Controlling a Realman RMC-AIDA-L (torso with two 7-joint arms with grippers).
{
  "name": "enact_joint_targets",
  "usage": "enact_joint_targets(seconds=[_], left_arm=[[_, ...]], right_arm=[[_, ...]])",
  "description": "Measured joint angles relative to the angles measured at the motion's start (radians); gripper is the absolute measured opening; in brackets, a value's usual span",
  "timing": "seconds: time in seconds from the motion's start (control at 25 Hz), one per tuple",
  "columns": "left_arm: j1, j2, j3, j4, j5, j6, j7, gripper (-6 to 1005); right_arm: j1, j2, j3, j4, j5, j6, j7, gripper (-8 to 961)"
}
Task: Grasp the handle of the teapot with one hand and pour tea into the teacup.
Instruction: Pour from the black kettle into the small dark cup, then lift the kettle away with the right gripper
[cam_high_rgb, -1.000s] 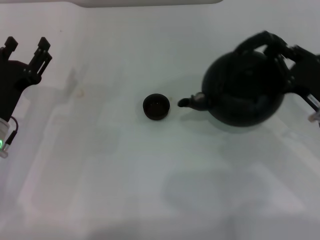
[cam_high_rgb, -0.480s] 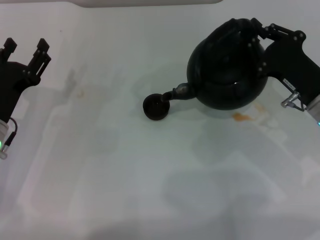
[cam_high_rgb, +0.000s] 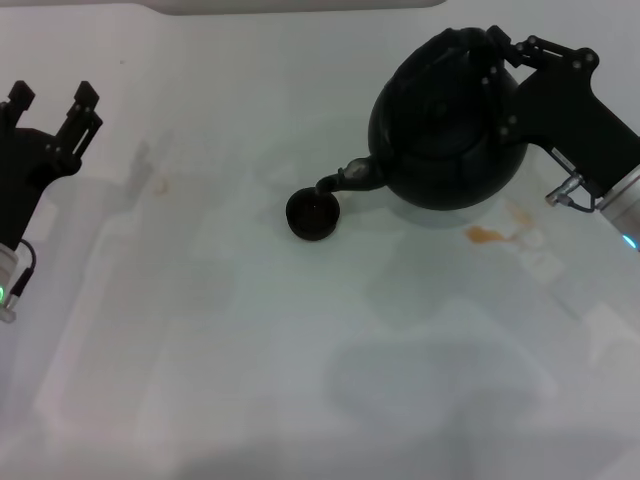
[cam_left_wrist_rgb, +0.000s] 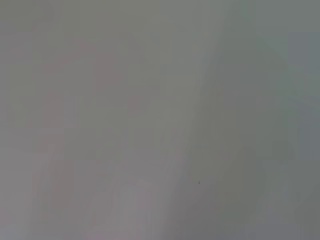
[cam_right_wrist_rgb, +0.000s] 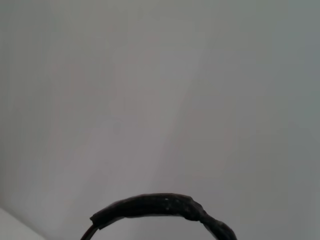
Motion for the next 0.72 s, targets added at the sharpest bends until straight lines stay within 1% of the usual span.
enact_joint_targets(seconds=[0.16, 0.36, 0.72], left_arm=[[0.0, -0.001, 0.0, 0.003, 0.001, -0.001, 0.0, 819], [0.0, -0.001, 0.0, 0.004, 0.001, -0.002, 0.0, 819], [0.004, -0.002, 0.0, 0.004, -0.001, -0.003, 0.0, 820]], right_arm=[[0.007, 0.002, 0.01, -0.019, 0.001, 0.054, -0.044, 141], [0.008, 0.003, 0.015, -0.036, 0.003, 0.083, -0.078, 137], [0.009, 0.002, 0.017, -0.04, 0.004, 0.088, -0.161, 137]])
